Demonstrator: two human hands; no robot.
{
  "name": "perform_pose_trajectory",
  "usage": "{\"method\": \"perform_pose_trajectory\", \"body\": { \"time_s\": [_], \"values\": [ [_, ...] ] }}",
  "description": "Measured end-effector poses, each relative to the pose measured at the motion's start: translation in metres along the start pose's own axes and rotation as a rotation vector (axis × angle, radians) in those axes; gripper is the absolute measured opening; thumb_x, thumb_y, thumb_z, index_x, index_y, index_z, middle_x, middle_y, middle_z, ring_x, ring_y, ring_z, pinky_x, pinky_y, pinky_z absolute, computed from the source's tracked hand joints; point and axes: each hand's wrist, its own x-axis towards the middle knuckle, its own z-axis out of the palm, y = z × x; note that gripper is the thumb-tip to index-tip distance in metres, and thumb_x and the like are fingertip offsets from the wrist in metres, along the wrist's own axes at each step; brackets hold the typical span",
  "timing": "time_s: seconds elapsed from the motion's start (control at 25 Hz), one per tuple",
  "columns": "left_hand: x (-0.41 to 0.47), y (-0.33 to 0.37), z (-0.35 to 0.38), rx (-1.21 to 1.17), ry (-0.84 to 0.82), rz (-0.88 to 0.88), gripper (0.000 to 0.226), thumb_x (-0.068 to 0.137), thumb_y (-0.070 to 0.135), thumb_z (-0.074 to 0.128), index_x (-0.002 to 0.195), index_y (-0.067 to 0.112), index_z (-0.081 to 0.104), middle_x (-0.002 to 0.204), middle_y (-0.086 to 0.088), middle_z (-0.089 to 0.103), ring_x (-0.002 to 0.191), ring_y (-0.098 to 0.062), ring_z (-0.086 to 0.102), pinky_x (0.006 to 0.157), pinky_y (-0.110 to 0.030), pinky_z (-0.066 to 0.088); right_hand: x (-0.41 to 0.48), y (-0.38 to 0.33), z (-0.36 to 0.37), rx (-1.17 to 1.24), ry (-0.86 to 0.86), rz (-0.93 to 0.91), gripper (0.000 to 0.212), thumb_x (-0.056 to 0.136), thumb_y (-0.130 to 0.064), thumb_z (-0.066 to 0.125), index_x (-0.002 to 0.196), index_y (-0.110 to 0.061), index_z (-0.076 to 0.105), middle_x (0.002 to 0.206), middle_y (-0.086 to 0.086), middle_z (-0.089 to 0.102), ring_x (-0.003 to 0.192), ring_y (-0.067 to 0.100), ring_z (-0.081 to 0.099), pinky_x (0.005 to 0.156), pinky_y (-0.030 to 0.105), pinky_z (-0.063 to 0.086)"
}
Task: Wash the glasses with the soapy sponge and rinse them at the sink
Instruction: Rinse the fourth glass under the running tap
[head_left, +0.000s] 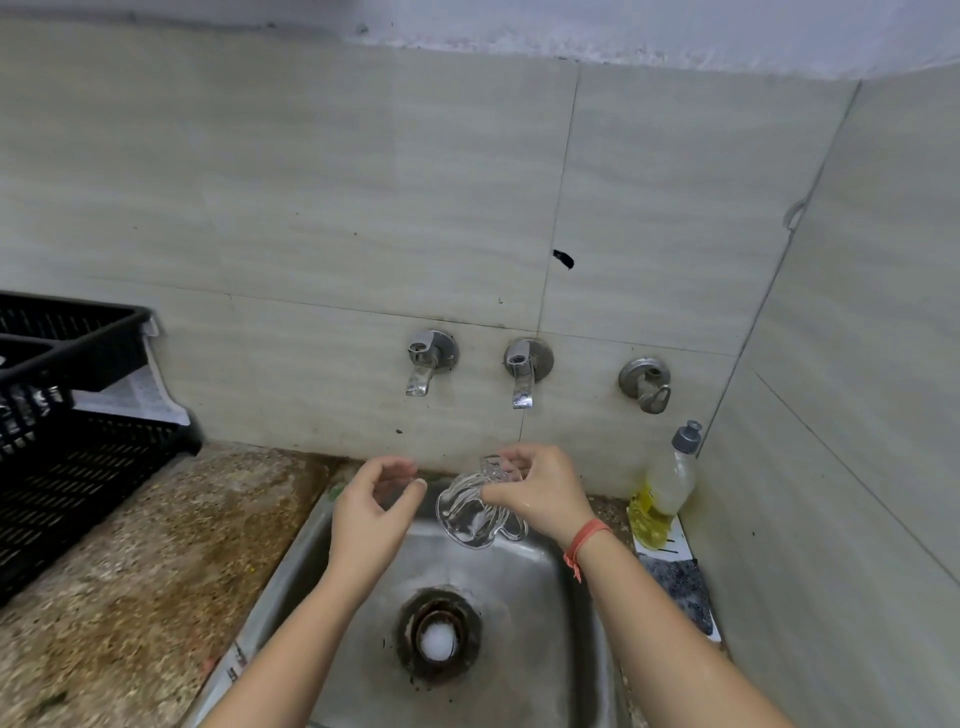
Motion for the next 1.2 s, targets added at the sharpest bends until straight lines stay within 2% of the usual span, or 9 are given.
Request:
{"method": "perform_pose_trajectory", "body": {
  "time_s": [0.08,0.24,0.44,0.56,0.68,0.88,1.04,1.12,1.2],
  "values": [
    [-0.004,0.001,-0.006,0.009,0.066,0.011,0.019,0.083,0.005,0.07,0.086,0.024,0.064,0.087,0.004,0.07,0.082,-0.003,0.065,0.076,-0.019,0.049,-0.003,0.002,0.001,-0.003,0.0,-0.016,0.053,0.064,-0.009,0.08,0.115,-0.006,0.065,0.095,-0.002,0.063,0.08,0.005,0.058,0.072,0.018,0.047],
    [-0.017,-0.008,-0.024,0.056,0.151,-0.006,0.011,0.083,0.007,0.07,0.085,0.018,0.067,0.084,0.004,0.07,0.078,-0.002,0.065,0.071,-0.01,0.047,-0.005,0.005,0.009,0.054,-0.019,-0.028,0.054,0.063,-0.005,0.079,0.116,-0.005,0.065,0.094,-0.001,0.062,0.079,0.005,0.058,0.074,0.021,0.048],
    [-0.032,-0.023,-0.047,0.086,0.226,-0.045,0.011,0.083,0.007,0.07,0.082,0.017,0.067,0.078,0.007,0.07,0.073,0.001,0.063,0.071,-0.01,0.047,-0.008,-0.001,0.036,0.07,-0.069,-0.037,0.058,0.055,-0.011,0.08,0.111,-0.008,0.068,0.088,-0.009,0.063,0.081,0.01,0.06,0.077,0.025,0.053],
    [-0.034,-0.029,-0.071,0.09,0.265,-0.047,0.012,0.083,0.007,0.07,0.081,0.017,0.067,0.078,0.012,0.069,0.071,0.002,0.062,0.07,-0.01,0.047,-0.009,-0.019,0.06,0.054,-0.125,-0.06,0.057,0.058,-0.009,0.08,0.113,-0.011,0.066,0.087,-0.012,0.061,0.079,0.008,0.058,0.073,0.019,0.048],
    [-0.032,-0.026,-0.109,0.078,0.326,-0.035,0.014,0.083,0.006,0.07,0.08,0.019,0.066,0.074,0.007,0.069,0.07,0.004,0.062,0.069,-0.01,0.047,-0.012,-0.051,0.089,0.082,-0.186,-0.098,0.064,0.048,-0.017,0.075,0.112,-0.012,0.067,0.085,-0.013,0.061,0.07,0.004,0.054,0.065,0.019,0.047],
    [-0.014,-0.004,-0.227,0.189,0.383,0.126,0.01,0.083,0.016,0.069,0.083,0.026,0.066,0.081,0.011,0.07,0.078,-0.002,0.065,0.075,-0.02,0.051,-0.019,-0.148,0.165,0.173,-0.235,-0.231,0.054,0.051,-0.01,0.079,0.103,-0.015,0.069,0.09,-0.004,0.067,0.079,0.006,0.06,0.073,0.017,0.049],
    [0.003,0.035,-0.358,0.24,0.461,0.264,0.007,0.085,0.01,0.067,0.087,0.017,0.069,0.085,0.01,0.07,0.081,0.001,0.065,0.077,-0.011,0.049,-0.027,-0.253,0.24,0.262,-0.274,-0.388,0.051,0.045,-0.022,0.076,0.095,-0.028,0.069,0.098,-0.004,0.072,0.089,0.006,0.065,0.081,0.021,0.053],
    [0.013,0.047,-0.423,0.21,0.515,0.273,0.007,0.086,0.01,0.066,0.086,0.016,0.069,0.084,0.008,0.07,0.078,0.001,0.064,0.073,-0.01,0.048,-0.028,-0.303,0.278,0.319,-0.301,-0.451,0.05,0.049,-0.015,0.079,0.097,-0.026,0.069,0.096,-0.006,0.071,0.087,0.004,0.064,0.078,0.018,0.051],
    [0.024,0.048,-0.482,0.134,0.571,0.236,0.008,0.087,0.011,0.065,0.085,0.018,0.069,0.084,0.003,0.071,0.078,-0.005,0.065,0.073,-0.017,0.05,-0.025,-0.346,0.318,0.366,-0.368,-0.486,0.048,0.058,0.0,0.082,0.099,-0.021,0.069,0.097,-0.001,0.07,0.086,0.007,0.063,0.082,0.023,0.052]
  ]
}}
